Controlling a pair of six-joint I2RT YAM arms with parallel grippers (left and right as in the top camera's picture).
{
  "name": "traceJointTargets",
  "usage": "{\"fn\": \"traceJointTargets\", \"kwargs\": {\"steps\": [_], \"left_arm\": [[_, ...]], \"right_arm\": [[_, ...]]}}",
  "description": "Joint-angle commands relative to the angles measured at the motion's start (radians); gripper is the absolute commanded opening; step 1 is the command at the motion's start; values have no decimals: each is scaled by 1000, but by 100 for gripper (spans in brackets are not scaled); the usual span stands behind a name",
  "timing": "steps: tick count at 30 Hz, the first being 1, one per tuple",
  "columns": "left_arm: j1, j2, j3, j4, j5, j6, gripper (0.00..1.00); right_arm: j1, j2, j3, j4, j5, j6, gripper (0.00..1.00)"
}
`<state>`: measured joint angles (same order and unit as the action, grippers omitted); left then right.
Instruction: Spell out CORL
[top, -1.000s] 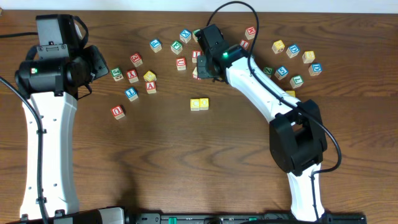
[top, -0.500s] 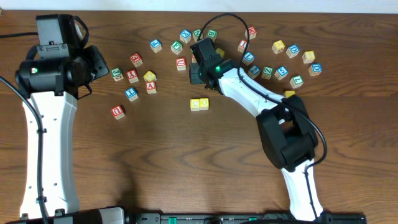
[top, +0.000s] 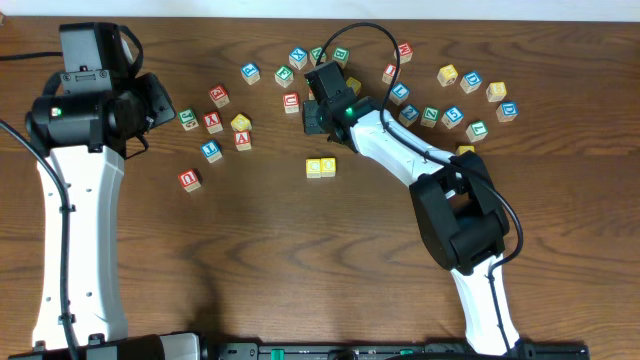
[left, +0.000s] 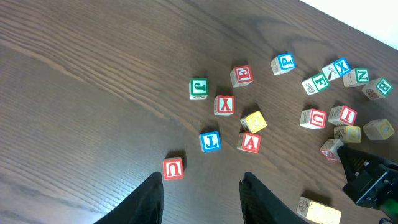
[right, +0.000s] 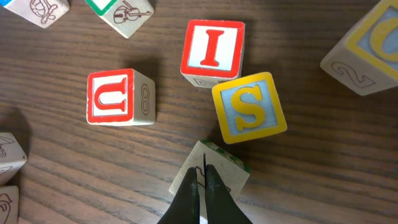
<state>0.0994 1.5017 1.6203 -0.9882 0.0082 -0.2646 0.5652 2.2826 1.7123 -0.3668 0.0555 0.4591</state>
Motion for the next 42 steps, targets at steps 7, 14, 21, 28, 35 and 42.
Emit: {"fn": "traceJointTargets", "kwargs": {"steps": [7,14,21,28,35,42], "left_arm": [[0,10,7,-3,-13,9,40],[0,10,7,-3,-13,9,40],[0,10,7,-5,-13,9,40],[0,10,7,-7,-13,9,40],[0,10,7,-21,-13,9,40],[0,10,7,-21,-13,9,40]], "right_arm": [[28,24,-8,-51,-33,-4,1],[28,24,-8,-34,1,-20,1],[-9,24,-8,-35,13,-7,1],[-15,24,-8,-52,30,20,1],[-35,18,24,-171,33,53,1],[-42,18,59,-253,173,134,1]]}}
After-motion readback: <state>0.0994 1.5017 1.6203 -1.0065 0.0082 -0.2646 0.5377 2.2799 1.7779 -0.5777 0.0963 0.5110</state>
